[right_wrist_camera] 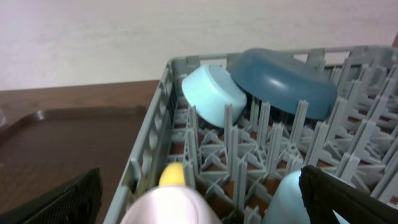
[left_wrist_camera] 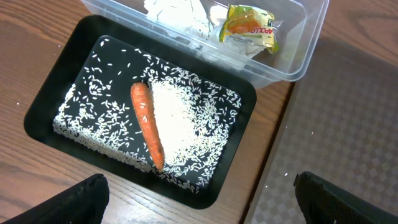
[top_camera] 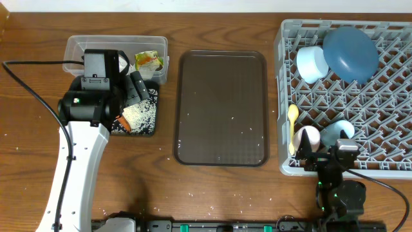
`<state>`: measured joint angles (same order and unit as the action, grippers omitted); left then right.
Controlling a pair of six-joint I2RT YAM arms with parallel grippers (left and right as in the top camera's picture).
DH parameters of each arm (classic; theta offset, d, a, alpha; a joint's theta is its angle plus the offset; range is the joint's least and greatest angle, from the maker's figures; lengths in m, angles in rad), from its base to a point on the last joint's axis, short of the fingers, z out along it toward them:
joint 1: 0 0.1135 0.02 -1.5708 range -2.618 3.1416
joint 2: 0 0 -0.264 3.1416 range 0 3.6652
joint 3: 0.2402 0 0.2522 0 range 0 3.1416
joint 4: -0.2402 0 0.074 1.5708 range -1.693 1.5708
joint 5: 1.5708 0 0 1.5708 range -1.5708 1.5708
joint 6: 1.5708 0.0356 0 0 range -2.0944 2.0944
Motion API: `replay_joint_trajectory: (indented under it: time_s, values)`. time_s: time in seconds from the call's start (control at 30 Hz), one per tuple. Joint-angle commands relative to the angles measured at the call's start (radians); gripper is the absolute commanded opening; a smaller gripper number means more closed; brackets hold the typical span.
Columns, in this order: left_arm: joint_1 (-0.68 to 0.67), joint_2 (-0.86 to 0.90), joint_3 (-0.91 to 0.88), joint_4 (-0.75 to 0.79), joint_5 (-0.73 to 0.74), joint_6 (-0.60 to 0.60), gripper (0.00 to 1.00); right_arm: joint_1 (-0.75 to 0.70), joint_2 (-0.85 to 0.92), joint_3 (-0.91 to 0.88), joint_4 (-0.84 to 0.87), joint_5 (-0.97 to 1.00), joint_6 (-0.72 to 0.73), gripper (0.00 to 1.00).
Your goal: Sort waste into correct bins and load items into the dishwasher rack
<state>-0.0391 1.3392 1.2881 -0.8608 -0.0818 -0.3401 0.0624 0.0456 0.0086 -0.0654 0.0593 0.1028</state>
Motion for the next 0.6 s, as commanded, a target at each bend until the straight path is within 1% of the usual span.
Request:
replay_joint_trajectory:
  time_s: [0.0, 0.57]
  values:
    - [0.004, 0.006, -0.006, -0.002, -0.009, 0.005, 0.98, -0.003, -0.022, -0.003, -0.006, -0.019, 0.015, 0.99]
    - [0.004, 0.006, -0.006, -0.002, -0.009, 0.005, 0.98, -0.002, -0.021, -0.003, -0.006, -0.041, 0.013, 0.99]
